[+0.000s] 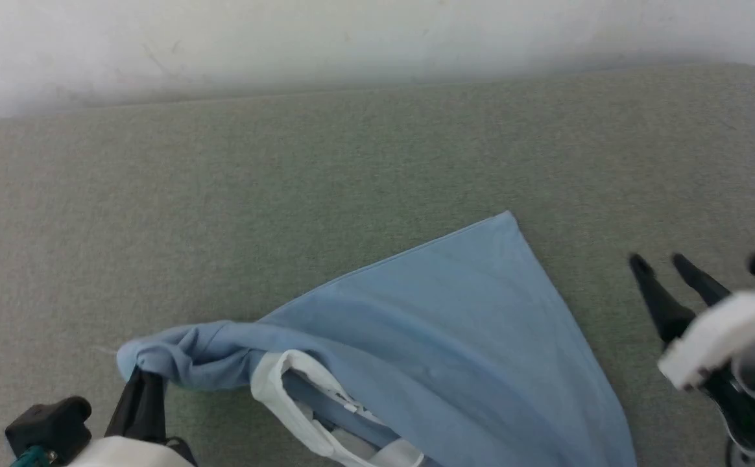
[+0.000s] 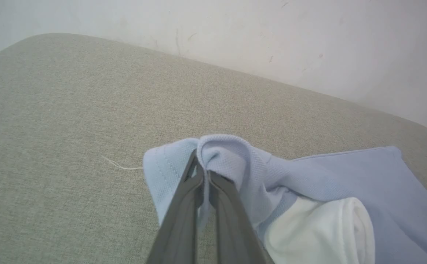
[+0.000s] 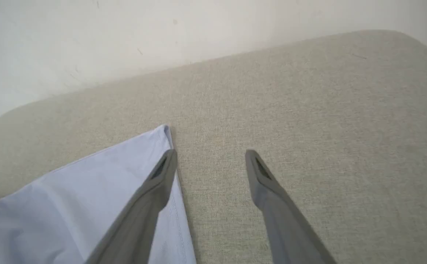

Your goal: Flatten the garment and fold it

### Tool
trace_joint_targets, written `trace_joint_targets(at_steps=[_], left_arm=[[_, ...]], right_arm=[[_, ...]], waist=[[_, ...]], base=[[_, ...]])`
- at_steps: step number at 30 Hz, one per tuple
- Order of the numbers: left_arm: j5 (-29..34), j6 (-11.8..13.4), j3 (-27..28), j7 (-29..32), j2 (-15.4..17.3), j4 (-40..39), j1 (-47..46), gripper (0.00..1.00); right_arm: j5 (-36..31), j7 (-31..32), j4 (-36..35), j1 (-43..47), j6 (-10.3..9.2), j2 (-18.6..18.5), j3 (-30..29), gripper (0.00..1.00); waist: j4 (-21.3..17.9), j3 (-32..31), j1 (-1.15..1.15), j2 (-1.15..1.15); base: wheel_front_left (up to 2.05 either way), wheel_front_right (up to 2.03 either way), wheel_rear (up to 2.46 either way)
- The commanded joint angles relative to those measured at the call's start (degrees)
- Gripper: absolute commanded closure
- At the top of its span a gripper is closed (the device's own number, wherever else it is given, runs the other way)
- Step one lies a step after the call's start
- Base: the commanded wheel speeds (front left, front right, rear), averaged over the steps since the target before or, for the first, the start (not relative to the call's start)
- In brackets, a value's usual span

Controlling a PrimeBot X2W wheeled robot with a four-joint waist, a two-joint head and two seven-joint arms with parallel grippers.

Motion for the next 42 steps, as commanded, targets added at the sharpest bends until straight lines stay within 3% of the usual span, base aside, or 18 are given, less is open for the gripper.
trace_joint_targets(at_steps=[1, 9, 17, 18, 19, 20, 21, 26, 32, 37, 42], left_arm=[[0.78, -0.54, -0.53, -0.50, -0.45, -0.28, -2.07, 1.00], [2.50, -1.69, -3.59, -1.16, -2.07, -0.85, -7.27, 1.00], [2.80, -2.12, -5.45, -1.75, -3.80, 0.43, -9.29, 1.00], [2.78, -2.16, -5.55, -1.78, -3.89, 0.64, -9.37, 1.00], [2.73, -2.20, -5.61, -1.80, -3.94, 0.85, -9.44, 1.00], [2.67, -2.24, -5.63, -1.79, -3.95, 1.07, -9.51, 1.00], [2.59, -2.25, -5.60, -1.75, -3.94, 1.29, -9.56, 1.00], [2.41, -2.33, -5.24, -1.56, -3.54, 1.99, -10.03, 1.00], [2.68, -3.91, -3.58, -0.21, -0.46, 2.27, -14.57, 1.00], [1.86, -7.88, -1.84, 3.23, 3.46, 5.42, -25.41, 1.00], [1.85, -12.70, -2.41, 5.42, 4.12, 16.04, -42.31, 1.00]], right_arm=[[0.17, 0.01, 5.25, -5.77, -0.04, -0.96, 3.46, 0.00], [2.99, 4.78, 26.88, -25.29, -0.04, -5.19, 15.57, 0.00], [6.66, 14.12, 40.16, -32.50, -0.04, -8.20, 28.52, 0.00], [7.84, 16.22, 41.17, -32.51, -0.04, -8.41, 30.09, 0.14], [8.65, 18.42, 42.12, -32.52, -0.04, -8.77, 31.59, 0.53], [9.20, 20.57, 42.84, -32.52, -0.04, -9.21, 33.12, 0.82], [9.91, 22.22, 43.24, -32.55, -0.04, -9.46, 34.31, 1.00], [11.67, 23.38, 41.85, -33.79, -0.04, -10.73, 37.85, 1.00], [10.88, 11.78, 34.68, -37.87, -0.04, -14.43, 37.14, 1.00], [7.57, 4.27, 31.56, -41.23, -0.04, -16.65, 31.85, 1.00], [4.54, -0.22, 32.09, -46.22, -0.04, -17.47, 25.84, 1.00]], waist=[[2.77, 2.68, -0.01, 0.00], [8.49, 6.57, -0.01, 0.00], [10.84, 7.87, -0.01, 0.00], [10.93, 7.82, -0.01, 0.00], [10.99, 7.74, -0.01, 0.00], [11.01, 7.62, -0.01, 0.00], [10.95, 7.39, -0.01, 0.00], [10.24, 5.91, -0.01, 0.00], [8.38, 1.85, -0.01, 0.00], [5.39, -0.99, -0.01, 0.00], [2.62, -0.22, -0.01, 0.00]], base=[[0.00, 0.00, 0.00], [0.00, 0.00, 0.00], [0.00, 0.00, 0.00], [0.00, 0.00, 0.00], [0.00, 0.00, 0.00], [0.00, 0.00, 0.00], [0.00, 0.00, 0.00], [0.00, 0.00, 0.00], [0.00, 0.00, 0.00], [0.00, 0.00, 0.00], [0.00, 0.00, 0.00]])
